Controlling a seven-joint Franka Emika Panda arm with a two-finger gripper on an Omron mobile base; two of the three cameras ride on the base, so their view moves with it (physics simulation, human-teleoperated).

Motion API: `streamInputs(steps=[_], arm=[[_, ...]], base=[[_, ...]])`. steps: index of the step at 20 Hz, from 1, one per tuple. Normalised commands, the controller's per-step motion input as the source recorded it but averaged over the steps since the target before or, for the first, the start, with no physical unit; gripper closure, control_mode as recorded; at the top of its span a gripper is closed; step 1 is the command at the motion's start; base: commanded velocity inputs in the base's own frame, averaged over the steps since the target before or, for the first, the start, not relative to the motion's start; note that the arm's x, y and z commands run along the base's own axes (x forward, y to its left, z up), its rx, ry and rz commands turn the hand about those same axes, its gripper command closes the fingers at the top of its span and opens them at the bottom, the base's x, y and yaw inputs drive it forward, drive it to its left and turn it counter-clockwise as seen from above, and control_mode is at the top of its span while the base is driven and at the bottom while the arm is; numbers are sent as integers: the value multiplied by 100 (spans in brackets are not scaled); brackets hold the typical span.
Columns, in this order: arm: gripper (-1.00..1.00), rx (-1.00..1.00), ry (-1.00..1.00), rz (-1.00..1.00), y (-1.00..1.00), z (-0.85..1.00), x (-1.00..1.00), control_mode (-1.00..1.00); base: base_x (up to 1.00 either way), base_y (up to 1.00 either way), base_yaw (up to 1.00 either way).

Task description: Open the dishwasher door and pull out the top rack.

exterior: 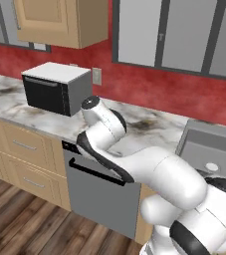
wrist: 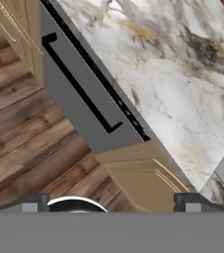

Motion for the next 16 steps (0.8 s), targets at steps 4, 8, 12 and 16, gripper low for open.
streamInputs(steps=[4, 8, 12, 16], arm=[[-100, -26, 0, 0, 54, -58, 0, -100], [-100, -25, 0, 0, 49, -52, 3, -100], [-100, -24, 0, 0, 39, -56, 8, -100], [-100, -24, 0, 0, 27, -53, 11, -100]], base=[[0, 0, 0], [0, 0, 0], [0, 0, 0], [0, 0, 0]])
